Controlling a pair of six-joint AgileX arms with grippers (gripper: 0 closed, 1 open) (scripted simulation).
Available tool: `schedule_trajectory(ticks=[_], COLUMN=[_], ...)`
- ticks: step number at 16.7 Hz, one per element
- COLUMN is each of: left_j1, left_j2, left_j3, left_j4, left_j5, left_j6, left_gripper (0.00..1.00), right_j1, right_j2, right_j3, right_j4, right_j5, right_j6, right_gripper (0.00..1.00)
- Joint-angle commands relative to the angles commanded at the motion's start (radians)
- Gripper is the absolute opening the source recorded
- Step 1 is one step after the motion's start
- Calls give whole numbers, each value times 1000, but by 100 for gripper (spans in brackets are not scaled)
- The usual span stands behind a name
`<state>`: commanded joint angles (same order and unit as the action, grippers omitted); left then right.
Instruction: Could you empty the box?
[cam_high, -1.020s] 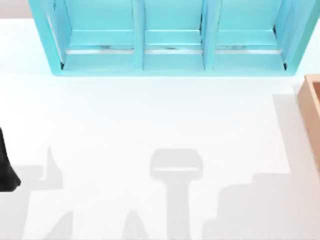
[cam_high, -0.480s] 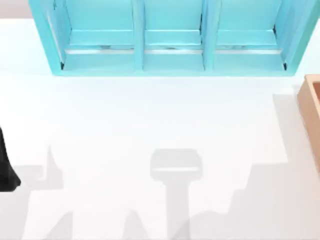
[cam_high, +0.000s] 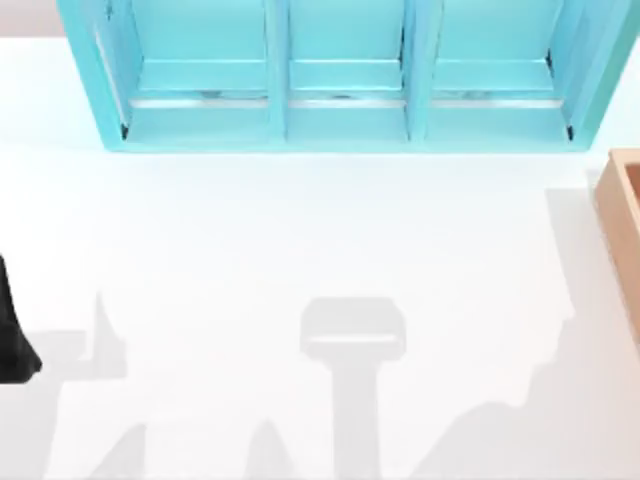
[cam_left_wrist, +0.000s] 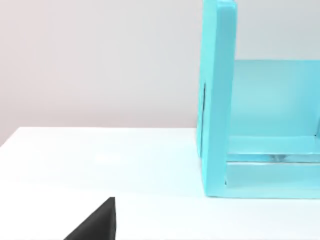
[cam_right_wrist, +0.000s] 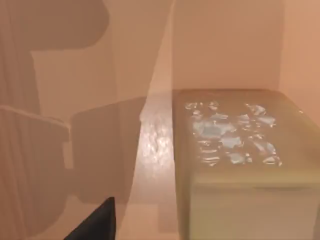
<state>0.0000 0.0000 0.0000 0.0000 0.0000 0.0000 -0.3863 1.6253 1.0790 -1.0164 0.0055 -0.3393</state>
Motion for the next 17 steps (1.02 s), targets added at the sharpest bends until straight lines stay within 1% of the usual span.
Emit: schedule_trajectory(ticks=[2, 4, 9, 17], left_j1=[0, 0, 0, 0], left_j2=[0, 0, 0, 0], left_j3=[0, 0, 0, 0], left_j4=[0, 0, 0, 0], left_j5=[0, 0, 0, 0], left_j6=[0, 0, 0, 0], left_gripper=[100, 100, 100, 100], right_j1=[0, -1, -1, -1], right_j2=[27, 48, 58, 58], right_j3=[-67, -117, -135, -135], right_j4=[103, 166, 187, 187], right_j5=[0, 0, 0, 0], right_j6=[0, 0, 0, 0], right_gripper=[100, 100, 100, 40])
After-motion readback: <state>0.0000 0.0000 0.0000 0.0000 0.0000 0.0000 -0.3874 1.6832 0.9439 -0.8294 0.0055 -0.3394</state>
